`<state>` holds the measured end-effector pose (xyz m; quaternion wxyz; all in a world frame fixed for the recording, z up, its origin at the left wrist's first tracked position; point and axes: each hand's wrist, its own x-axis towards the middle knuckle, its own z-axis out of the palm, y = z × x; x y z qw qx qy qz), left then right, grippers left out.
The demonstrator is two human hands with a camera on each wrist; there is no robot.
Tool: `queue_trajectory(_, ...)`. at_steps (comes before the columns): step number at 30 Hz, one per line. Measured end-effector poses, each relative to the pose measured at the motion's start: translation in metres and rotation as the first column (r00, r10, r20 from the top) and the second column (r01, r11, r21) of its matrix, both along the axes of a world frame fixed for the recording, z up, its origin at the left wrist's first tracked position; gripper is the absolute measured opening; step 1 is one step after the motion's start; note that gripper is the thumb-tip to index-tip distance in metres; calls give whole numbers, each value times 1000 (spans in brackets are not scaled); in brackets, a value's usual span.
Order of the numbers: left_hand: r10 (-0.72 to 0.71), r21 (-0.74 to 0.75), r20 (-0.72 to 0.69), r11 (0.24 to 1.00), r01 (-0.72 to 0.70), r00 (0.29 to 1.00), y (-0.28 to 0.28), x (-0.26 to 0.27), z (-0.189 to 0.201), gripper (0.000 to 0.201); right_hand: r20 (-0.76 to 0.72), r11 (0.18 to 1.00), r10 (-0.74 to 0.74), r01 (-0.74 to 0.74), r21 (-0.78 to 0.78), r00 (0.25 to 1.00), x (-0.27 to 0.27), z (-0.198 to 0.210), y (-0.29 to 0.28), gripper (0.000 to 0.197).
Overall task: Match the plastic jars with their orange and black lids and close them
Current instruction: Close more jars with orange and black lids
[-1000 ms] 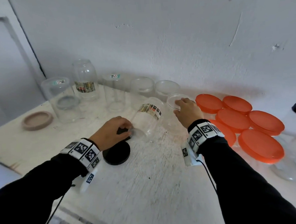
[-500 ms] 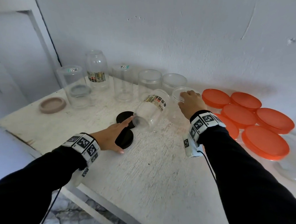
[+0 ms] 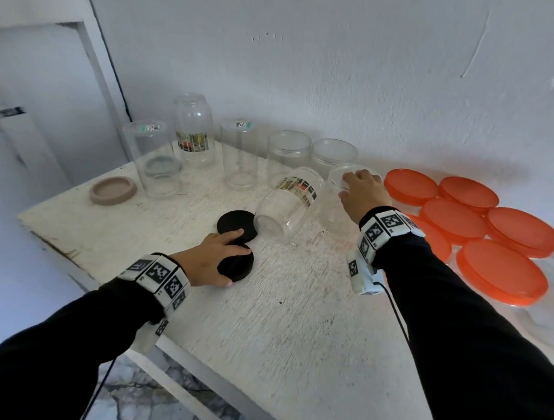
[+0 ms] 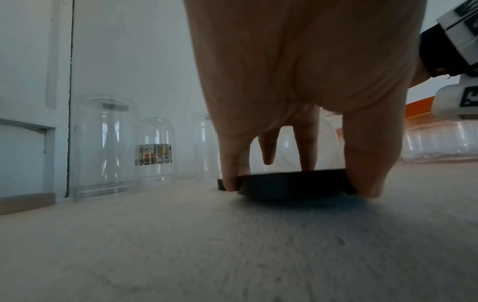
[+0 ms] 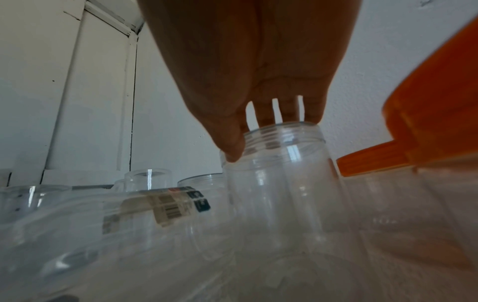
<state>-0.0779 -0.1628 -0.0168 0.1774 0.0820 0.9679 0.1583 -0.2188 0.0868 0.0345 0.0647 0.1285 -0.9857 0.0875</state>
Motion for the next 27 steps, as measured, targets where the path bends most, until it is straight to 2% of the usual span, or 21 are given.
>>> queue_trajectory(7,-17,-79,-42,997,13,999,-16,1,5,74,35,998,-10,7,62,999,0,6,-4,42)
queue_trajectory(10,-17,-24,-134,1000,14,991,-34,-2,11,74,58,985,-70,60,159,996,0,12,-10,51)
queue_trajectory(13,24,68,-289,998,-4,957,-57,-7,19,72,44,967,-149,136,216,988,-1,24,-24,51)
queue_trajectory(15,78,152,-365,988,-23,928,-74,-11,25,74,11,980,-124,121,159,992,-3,36,-42,47)
queue_trajectory(19,116,234,-487,972,1,866,-106,-26,41,83,-24,996,24,-26,-86,999,-7,55,-106,43)
queue_trajectory(24,97,260,-622,961,88,777,-144,-49,58,80,-47,900,235,-235,-367,971,-29,59,-189,41)
queue_trajectory(25,95,272,-631,956,106,770,-151,-53,60,80,-54,888,251,-252,-384,967,-35,57,-201,42)
queue_trajectory(27,78,284,-649,948,146,757,-163,-60,64,79,-52,914,234,-238,-329,971,-49,51,-222,49)
